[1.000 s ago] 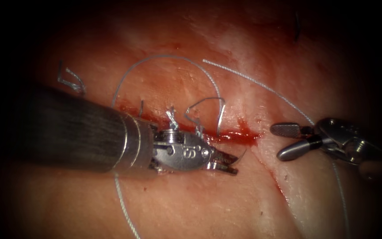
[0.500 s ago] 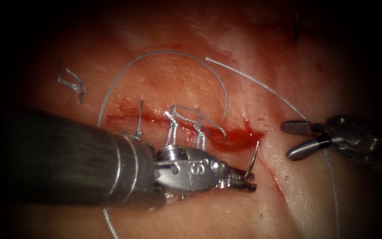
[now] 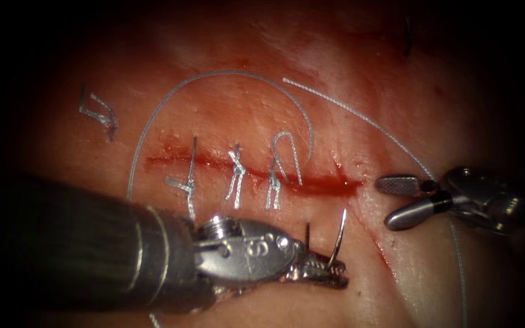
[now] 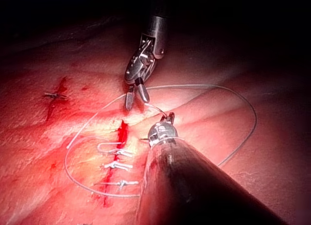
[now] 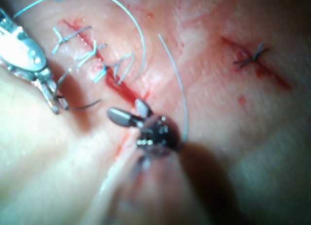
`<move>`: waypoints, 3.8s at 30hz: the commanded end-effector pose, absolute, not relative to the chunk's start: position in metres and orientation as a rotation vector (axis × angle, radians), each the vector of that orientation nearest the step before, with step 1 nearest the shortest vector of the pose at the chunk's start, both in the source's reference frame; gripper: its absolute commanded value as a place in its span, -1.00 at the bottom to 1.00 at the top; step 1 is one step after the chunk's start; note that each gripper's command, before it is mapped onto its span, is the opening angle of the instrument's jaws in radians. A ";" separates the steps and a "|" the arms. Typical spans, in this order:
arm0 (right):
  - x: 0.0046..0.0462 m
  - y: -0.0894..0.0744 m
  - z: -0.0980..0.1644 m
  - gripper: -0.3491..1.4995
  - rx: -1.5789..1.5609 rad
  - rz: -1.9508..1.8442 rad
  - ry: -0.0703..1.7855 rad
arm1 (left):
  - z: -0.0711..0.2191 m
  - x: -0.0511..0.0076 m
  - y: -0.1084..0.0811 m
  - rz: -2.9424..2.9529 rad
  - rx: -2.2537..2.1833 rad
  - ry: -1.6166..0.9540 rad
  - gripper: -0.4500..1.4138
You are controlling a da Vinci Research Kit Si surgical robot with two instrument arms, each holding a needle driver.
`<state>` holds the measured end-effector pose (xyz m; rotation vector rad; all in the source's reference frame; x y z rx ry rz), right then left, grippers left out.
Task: Wound Closure
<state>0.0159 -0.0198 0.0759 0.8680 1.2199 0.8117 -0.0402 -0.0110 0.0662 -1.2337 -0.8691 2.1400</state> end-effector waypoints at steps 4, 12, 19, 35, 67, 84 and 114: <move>0.0168 -0.021 0.076 0.54 0.864 0.764 1.201 | 0.064 -0.0414 -0.011 2.113 -1.255 -0.880 -1.00; 0.0180 -0.022 0.075 0.54 0.774 0.638 1.250 | 0.058 -0.0423 -0.008 2.198 -1.469 -0.695 -1.00; 0.0192 -0.022 0.074 0.54 0.610 0.615 1.282 | 0.054 -0.0402 -0.002 2.297 -1.587 -0.455 -1.00; 0.0244 -0.022 0.075 0.25 0.334 0.769 1.195 | 0.057 -0.0336 0.001 2.396 -1.636 -0.157 -1.00; 0.0241 -0.024 0.076 -1.00 0.389 0.604 1.130 | 0.060 -0.0322 -0.001 2.287 -1.986 -0.041 -1.00; 0.0266 -0.028 0.060 -1.00 0.474 0.590 1.168 | 0.063 -0.0305 -0.005 2.299 -1.967 -0.036 -1.00; 0.0263 -0.023 0.073 0.47 0.212 0.534 1.093 | 0.063 -0.0259 -0.004 2.301 -1.898 0.015 -1.00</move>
